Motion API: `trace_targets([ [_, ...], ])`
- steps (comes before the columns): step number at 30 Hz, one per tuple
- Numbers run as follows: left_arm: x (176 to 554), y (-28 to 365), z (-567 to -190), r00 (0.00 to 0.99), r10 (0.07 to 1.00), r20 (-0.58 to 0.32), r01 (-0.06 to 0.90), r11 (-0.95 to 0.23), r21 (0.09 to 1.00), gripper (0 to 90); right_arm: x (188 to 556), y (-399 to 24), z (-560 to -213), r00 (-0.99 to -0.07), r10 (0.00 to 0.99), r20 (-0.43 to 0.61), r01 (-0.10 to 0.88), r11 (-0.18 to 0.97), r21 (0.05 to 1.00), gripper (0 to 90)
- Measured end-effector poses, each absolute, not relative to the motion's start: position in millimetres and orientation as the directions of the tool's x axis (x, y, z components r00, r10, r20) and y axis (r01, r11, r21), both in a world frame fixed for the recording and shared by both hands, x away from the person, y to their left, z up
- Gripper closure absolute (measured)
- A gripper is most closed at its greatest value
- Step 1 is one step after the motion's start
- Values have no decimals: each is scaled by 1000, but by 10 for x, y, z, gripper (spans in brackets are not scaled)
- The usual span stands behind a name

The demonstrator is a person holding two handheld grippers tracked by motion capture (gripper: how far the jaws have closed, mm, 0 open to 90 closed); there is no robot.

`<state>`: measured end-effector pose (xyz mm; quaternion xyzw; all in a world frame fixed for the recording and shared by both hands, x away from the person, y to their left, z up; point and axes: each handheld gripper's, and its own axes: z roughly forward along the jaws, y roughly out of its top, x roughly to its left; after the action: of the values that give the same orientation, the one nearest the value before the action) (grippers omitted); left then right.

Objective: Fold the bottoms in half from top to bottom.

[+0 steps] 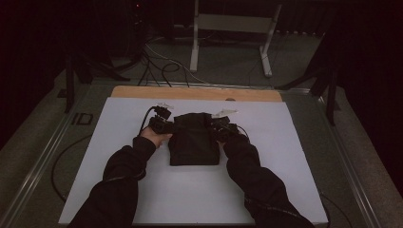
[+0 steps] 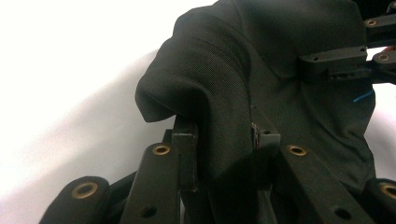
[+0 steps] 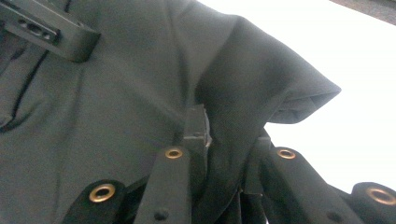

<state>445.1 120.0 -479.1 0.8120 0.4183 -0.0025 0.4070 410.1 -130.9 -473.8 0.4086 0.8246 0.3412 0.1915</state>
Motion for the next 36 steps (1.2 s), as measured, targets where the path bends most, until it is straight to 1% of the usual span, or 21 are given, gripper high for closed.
trace_targets([
  [14, 4598, 1158, -4938, 587, 732, -346, 720, -278, 636, 691, 4319, -1276, -4887, -573, 819, -42, 569, 434, 699, 769],
  [26, 4676, 1136, -5076, 580, 736, -350, 728, -275, 628, 660, 4430, -1299, -5006, -574, 819, -19, 602, 438, 668, 763],
  [30, 4689, 1147, -5100, 577, 739, -347, 730, -275, 626, 635, 4462, -1329, -5046, -569, 822, 10, 618, 420, 665, 752],
  [33, 4693, 1151, -5117, 572, 749, -334, 732, -281, 621, 603, 4473, -1332, -5056, -564, 825, -13, 609, 427, 669, 743],
  [36, 4698, 1157, -5128, 554, 762, -336, 742, -268, 614, 519, 4483, -1341, -5077, -557, 830, -21, 612, 428, 666, 707],
])
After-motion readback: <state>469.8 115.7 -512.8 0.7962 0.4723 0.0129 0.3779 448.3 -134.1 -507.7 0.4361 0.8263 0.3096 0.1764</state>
